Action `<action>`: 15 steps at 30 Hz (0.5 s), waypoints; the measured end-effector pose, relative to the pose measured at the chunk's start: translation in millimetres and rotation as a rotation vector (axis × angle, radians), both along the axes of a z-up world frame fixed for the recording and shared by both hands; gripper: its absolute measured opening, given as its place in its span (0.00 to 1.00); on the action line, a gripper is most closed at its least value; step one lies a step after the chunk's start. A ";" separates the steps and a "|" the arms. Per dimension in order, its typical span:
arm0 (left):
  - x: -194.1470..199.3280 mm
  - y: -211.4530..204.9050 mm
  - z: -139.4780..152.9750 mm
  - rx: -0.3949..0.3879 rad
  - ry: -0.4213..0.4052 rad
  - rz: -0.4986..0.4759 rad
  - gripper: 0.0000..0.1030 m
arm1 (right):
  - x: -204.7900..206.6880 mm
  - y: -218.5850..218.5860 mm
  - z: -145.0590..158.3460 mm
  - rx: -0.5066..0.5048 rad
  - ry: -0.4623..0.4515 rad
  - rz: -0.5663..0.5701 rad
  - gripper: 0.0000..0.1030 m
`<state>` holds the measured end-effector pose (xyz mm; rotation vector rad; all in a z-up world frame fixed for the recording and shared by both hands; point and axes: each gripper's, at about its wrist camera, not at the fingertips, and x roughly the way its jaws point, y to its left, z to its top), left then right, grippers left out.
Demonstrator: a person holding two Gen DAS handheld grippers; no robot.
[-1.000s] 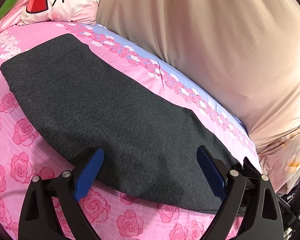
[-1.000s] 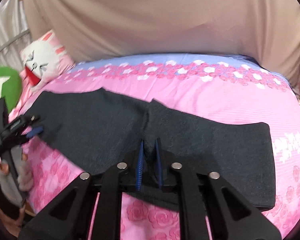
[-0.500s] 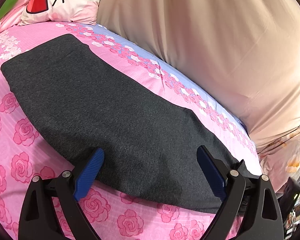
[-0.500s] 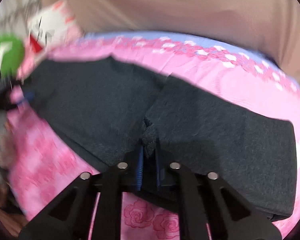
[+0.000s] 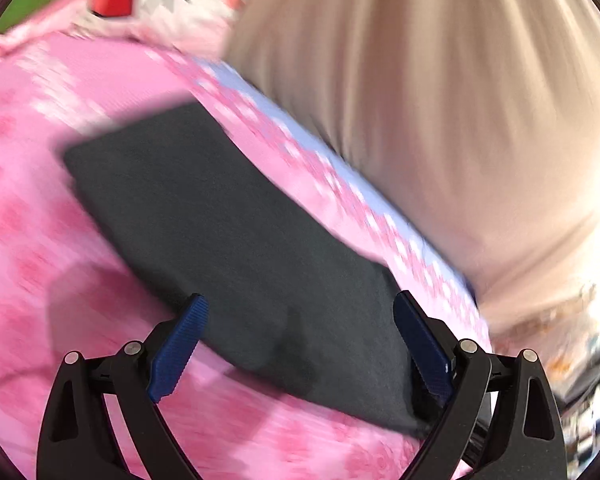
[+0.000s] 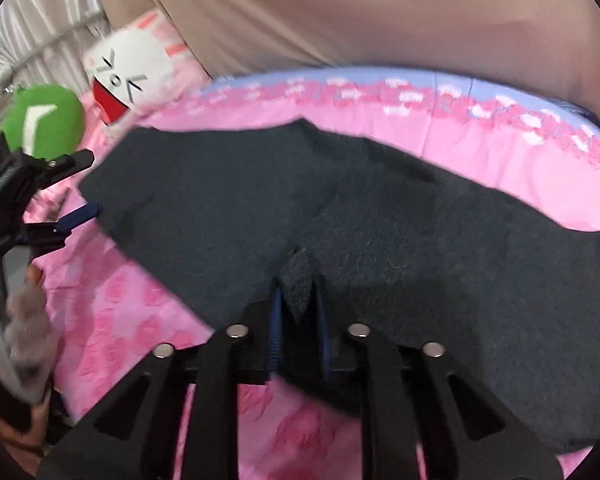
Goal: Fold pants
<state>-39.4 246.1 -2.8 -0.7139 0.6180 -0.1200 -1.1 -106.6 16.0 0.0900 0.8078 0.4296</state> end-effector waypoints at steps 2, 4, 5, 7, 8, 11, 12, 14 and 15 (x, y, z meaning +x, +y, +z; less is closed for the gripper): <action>-2.6 38.1 6.1 0.021 0.017 0.093 0.89 | -16.9 -25.2 19.8 0.010 -0.061 -0.067 0.52; 5.9 64.4 1.6 0.047 0.079 0.154 0.89 | -29.0 -51.6 30.5 0.000 -0.091 -0.147 0.54; 11.5 72.0 -2.9 0.046 0.112 0.164 0.89 | -35.5 -69.9 33.0 -0.003 -0.094 -0.207 0.54; 27.2 82.5 -18.4 0.001 0.182 0.148 0.89 | -44.2 -109.6 30.1 0.004 -0.084 -0.324 0.55; 33.1 83.2 -24.7 -0.028 0.200 0.129 0.89 | -49.3 -131.2 26.7 0.028 -0.059 -0.395 0.57; 45.8 74.8 -33.8 -0.068 0.184 0.108 0.89 | -60.9 -188.0 -1.3 0.152 0.052 -0.543 0.62; 50.1 71.2 -33.6 -0.060 0.183 0.102 0.89 | -63.8 -199.5 -10.8 0.206 0.088 -0.565 0.62; 57.7 66.9 -33.8 -0.052 0.180 0.115 0.89 | -68.0 -212.5 -29.0 0.294 0.142 -0.584 0.62; 59.6 64.3 -34.1 -0.052 0.170 0.114 0.89 | -69.5 -214.9 -37.9 0.334 0.162 -0.580 0.62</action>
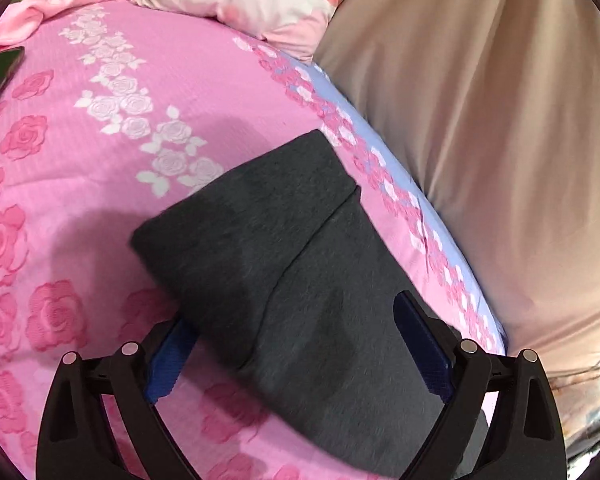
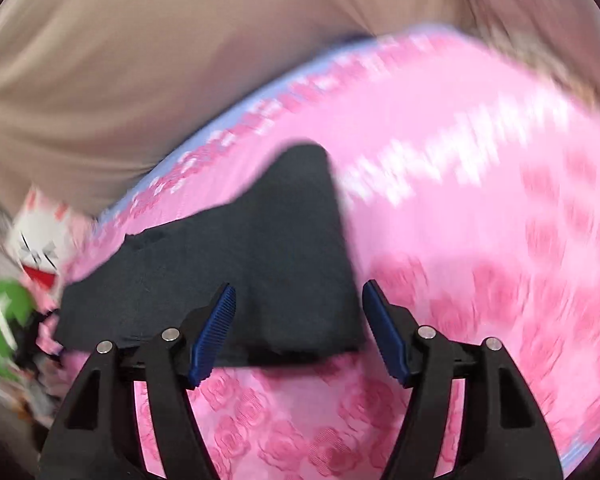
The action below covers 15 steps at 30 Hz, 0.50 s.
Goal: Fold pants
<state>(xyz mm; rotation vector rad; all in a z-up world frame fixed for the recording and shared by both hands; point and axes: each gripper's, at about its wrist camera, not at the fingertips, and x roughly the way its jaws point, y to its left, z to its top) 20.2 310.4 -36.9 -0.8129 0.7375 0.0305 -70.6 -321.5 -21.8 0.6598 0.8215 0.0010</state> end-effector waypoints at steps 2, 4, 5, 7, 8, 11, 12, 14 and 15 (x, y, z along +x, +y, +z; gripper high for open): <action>2.5 -4.2 -1.2 0.018 -0.014 -0.010 0.85 | 2.9 1.8 -5.2 0.015 -0.031 0.013 0.58; 9.9 -5.0 -2.3 0.023 0.004 -0.022 0.56 | 13.1 8.5 -7.6 0.040 -0.027 0.057 0.18; 13.7 -6.7 -5.4 0.011 0.019 -0.032 0.23 | 16.3 9.3 -4.6 0.034 -0.036 0.046 0.16; 16.5 -2.6 -9.1 -0.081 0.025 -0.053 0.14 | 13.5 7.9 17.2 -0.015 -0.086 0.050 0.14; 13.6 -2.3 -5.0 -0.089 0.017 -0.053 0.14 | 9.7 3.3 27.4 -0.023 -0.112 0.041 0.14; 3.7 -12.1 11.6 -0.066 -0.013 -0.084 0.14 | -9.2 -18.0 56.7 -0.054 -0.164 0.028 0.13; 0.5 -21.4 14.8 -0.054 -0.016 -0.121 0.14 | -8.9 -18.4 58.3 -0.082 -0.158 0.018 0.13; -0.2 -34.8 10.8 -0.036 0.006 -0.162 0.14 | -12.1 -25.1 42.0 -0.181 -0.090 -0.026 0.14; 0.2 -44.1 2.5 -0.013 0.037 -0.176 0.14 | -8.5 -28.6 25.9 -0.181 -0.041 -0.027 0.15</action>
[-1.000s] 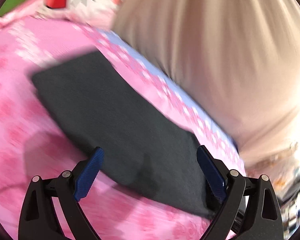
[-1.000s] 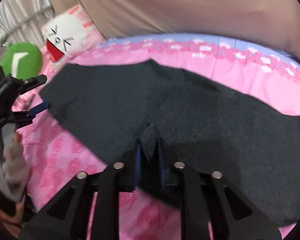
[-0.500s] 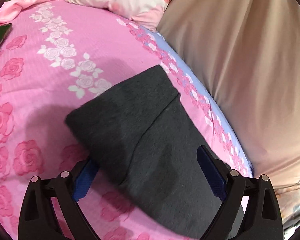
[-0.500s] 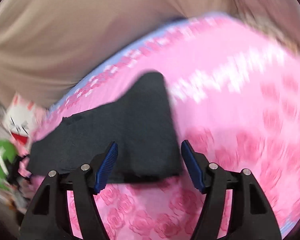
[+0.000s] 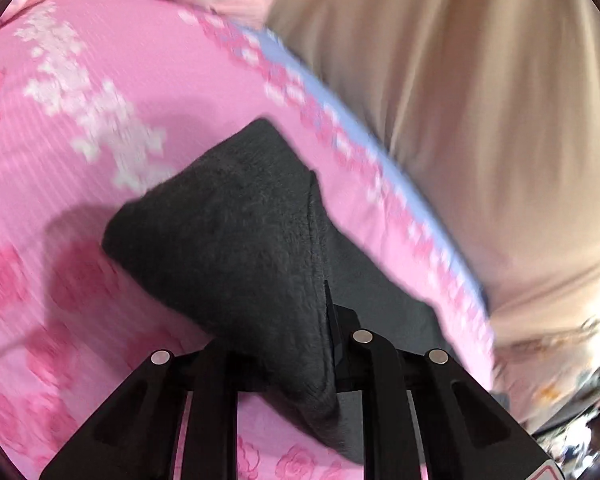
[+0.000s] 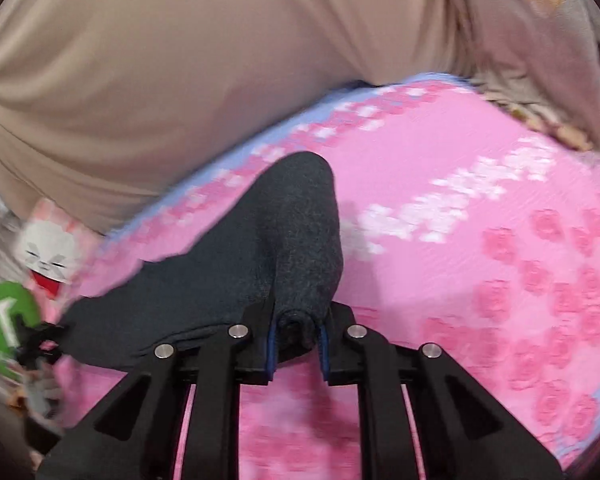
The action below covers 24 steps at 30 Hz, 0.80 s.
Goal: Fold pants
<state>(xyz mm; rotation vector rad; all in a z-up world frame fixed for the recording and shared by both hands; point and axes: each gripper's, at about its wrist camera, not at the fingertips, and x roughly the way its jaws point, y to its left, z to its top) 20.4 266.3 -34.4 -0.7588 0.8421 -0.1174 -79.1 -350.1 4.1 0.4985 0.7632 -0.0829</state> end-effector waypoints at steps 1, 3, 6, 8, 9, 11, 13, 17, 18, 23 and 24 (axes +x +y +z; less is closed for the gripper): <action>0.2 -4.2 -5.2 0.020 0.009 0.002 0.14 | 4.3 -1.9 -16.2 0.016 0.051 0.006 0.18; -2.3 -6.6 -8.6 0.035 0.003 0.015 0.15 | -2.2 -2.8 -27.6 0.022 0.052 -0.022 0.25; 1.1 2.0 -7.0 -0.015 0.020 0.017 0.17 | -17.5 13.4 8.7 -0.181 -0.046 -0.068 0.38; 4.5 1.8 -6.7 -0.021 0.023 0.016 0.17 | -20.9 34.5 33.8 -0.264 -0.127 -0.011 0.47; 4.6 -0.3 -4.5 -0.007 0.016 0.019 0.17 | -20.0 45.5 41.2 -0.275 -0.158 0.025 0.53; 4.7 -11.8 12.0 0.038 -0.034 0.012 0.15 | -15.3 67.7 48.0 -0.263 -0.209 0.106 0.64; -5.6 -29.0 37.4 0.091 -0.098 -0.011 0.14 | -6.0 88.2 39.2 -0.243 -0.218 0.198 0.67; -13.6 -79.9 104.3 0.141 -0.228 -0.128 0.14 | 5.7 114.0 10.8 -0.243 -0.183 0.286 0.67; -16.6 -98.7 122.8 0.146 -0.263 -0.174 0.14 | 8.8 113.7 5.5 -0.237 -0.177 0.293 0.67; -36.1 -224.1 189.0 0.226 -0.404 -0.457 0.14 | -5.2 83.4 -4.4 -0.196 -0.179 0.224 0.67; -39.9 -247.5 192.4 0.227 -0.409 -0.508 0.14 | -10.4 71.2 -5.4 -0.184 -0.180 0.191 0.67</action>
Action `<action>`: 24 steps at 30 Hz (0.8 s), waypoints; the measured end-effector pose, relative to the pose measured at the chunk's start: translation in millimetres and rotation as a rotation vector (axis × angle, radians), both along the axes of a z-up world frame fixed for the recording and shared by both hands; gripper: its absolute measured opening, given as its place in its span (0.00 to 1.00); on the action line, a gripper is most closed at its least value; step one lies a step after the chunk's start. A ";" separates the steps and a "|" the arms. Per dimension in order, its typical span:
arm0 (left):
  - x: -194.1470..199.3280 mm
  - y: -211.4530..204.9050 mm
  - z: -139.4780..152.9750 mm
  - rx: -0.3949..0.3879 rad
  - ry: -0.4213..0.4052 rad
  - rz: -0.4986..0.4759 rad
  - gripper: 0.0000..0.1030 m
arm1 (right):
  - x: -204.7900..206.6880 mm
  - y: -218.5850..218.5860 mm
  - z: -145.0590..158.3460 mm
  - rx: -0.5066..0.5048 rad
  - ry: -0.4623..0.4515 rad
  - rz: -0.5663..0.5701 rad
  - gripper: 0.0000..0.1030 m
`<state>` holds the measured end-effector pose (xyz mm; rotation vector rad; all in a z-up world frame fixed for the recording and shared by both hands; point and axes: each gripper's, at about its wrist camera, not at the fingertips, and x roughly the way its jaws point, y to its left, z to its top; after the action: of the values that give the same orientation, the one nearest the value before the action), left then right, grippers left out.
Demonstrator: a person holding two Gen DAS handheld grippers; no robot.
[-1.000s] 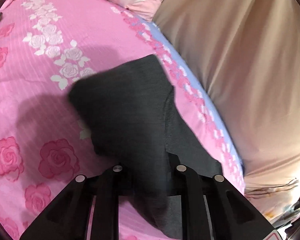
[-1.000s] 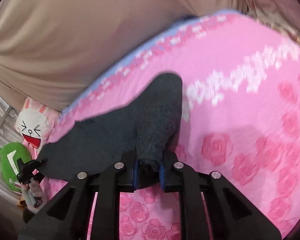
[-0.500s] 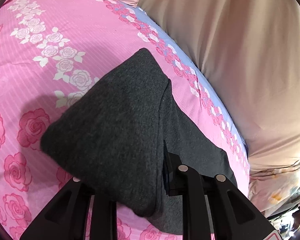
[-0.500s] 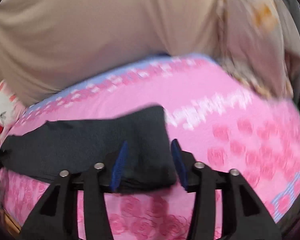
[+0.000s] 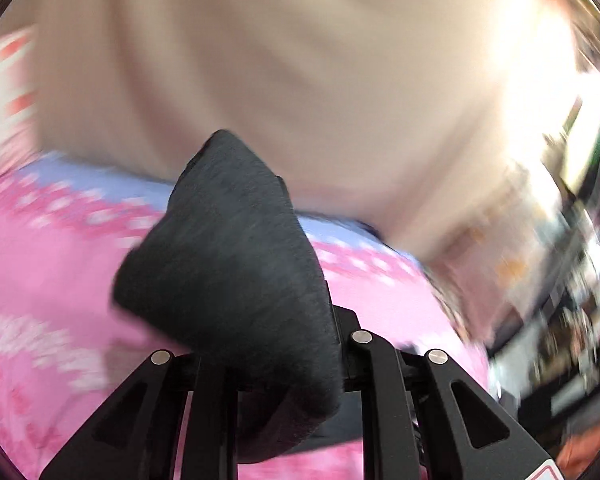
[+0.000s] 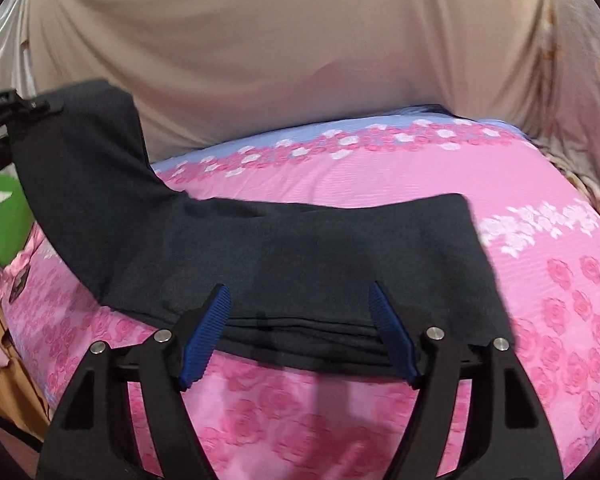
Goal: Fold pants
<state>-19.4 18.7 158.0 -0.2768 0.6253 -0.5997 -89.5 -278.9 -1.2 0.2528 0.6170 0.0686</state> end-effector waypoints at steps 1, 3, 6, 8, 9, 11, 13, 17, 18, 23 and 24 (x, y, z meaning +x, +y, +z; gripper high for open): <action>-4.1 -24.0 0.8 0.009 0.003 -0.055 0.14 | -6.0 -7.8 0.3 0.010 -0.002 -0.023 0.67; -11.6 -79.6 -8.8 0.038 0.022 -0.173 0.17 | -20.3 -32.6 -0.6 0.035 -0.006 -0.088 0.67; -12.0 -151.0 -53.7 0.070 0.118 -0.282 0.68 | -42.9 -65.5 -2.6 0.074 -0.008 -0.172 0.68; -10.5 -189.3 -97.9 0.112 0.218 -0.306 0.80 | -53.0 -80.0 -3.0 0.101 -0.011 -0.202 0.68; -10.9 -196.1 -108.1 0.123 0.246 -0.308 0.80 | -57.7 -85.3 -2.7 0.109 -0.012 -0.207 0.68; -13.6 -203.8 -119.1 0.115 0.291 -0.326 0.80 | -64.6 -93.0 -0.2 0.112 -0.018 -0.217 0.68; -17.5 -187.5 -107.0 0.070 0.256 -0.313 0.80 | -65.8 -96.8 1.5 0.128 -0.023 -0.205 0.68; -19.8 -152.9 -72.8 0.070 0.106 -0.169 0.85 | -52.9 -96.7 7.4 0.256 -0.047 -0.106 0.68; -16.5 -140.1 -70.3 0.087 0.085 -0.131 0.85 | -47.1 -94.2 7.5 0.279 -0.041 -0.077 0.68; 5.5 -96.2 -80.4 0.140 0.103 0.036 0.85 | 8.1 -83.6 0.7 0.239 0.053 -0.036 0.71; 6.8 -87.0 -83.8 0.140 0.117 0.057 0.85 | 15.9 -83.7 -2.3 0.235 0.071 -0.034 0.71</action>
<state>-12.6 -68.3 74.2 -0.1987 0.7666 -0.4846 -73.6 -362.7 -3.5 0.4950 0.6751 0.1003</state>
